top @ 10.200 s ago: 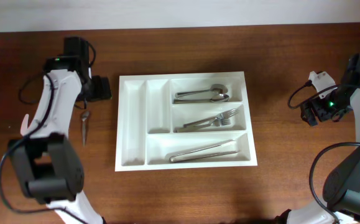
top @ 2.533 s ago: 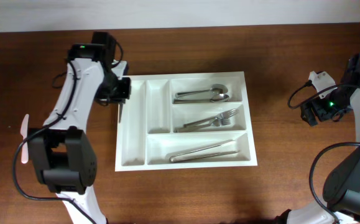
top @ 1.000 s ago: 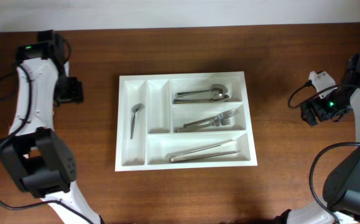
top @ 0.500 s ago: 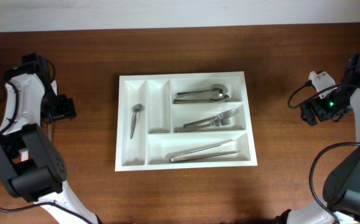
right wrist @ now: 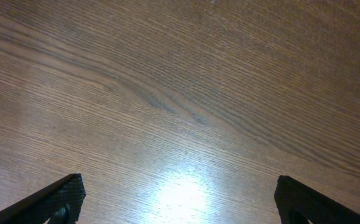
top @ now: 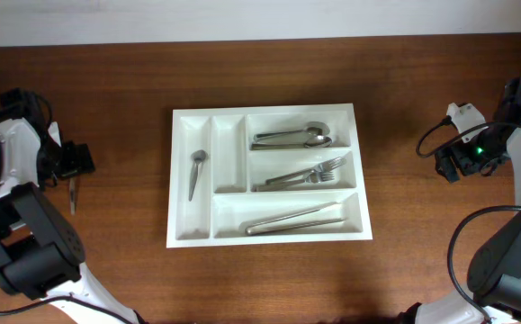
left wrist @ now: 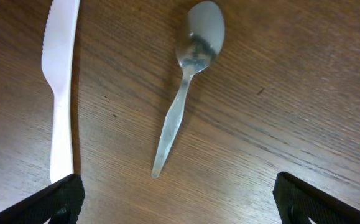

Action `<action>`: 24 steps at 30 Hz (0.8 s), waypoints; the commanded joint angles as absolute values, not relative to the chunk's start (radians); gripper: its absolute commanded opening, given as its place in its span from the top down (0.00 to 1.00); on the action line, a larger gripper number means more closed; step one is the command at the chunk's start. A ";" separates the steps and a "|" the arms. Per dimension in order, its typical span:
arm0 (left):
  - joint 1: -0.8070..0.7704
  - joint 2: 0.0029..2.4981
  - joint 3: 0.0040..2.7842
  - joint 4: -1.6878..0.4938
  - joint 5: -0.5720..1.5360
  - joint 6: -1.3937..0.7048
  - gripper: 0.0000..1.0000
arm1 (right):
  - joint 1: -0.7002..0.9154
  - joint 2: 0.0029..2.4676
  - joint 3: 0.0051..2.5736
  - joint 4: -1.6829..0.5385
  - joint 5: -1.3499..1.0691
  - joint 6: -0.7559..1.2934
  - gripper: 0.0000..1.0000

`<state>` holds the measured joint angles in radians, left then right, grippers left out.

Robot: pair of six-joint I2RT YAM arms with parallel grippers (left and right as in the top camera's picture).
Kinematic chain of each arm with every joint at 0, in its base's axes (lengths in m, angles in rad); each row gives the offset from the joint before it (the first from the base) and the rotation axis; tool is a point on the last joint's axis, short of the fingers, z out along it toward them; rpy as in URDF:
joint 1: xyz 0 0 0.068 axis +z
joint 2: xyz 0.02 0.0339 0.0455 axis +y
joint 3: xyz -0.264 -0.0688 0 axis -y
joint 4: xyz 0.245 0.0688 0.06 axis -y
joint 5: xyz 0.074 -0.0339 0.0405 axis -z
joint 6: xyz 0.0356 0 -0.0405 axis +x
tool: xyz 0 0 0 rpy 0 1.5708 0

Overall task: Pack container
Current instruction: 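Open the left gripper and move it back left to the other spoon, then lower the left gripper onto the second metal spoon and grasp it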

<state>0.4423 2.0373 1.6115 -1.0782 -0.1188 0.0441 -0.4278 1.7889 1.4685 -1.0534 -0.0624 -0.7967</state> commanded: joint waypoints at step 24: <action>0.469 2.143 1.603 -1.027 -0.027 0.253 0.01 | -0.428 1.791 1.462 -1.054 -0.078 -0.804 0.01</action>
<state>0.4496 2.1353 1.6062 -1.0313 -0.0662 0.2291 -0.4278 1.7889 1.4685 -1.0534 -0.0624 -0.7967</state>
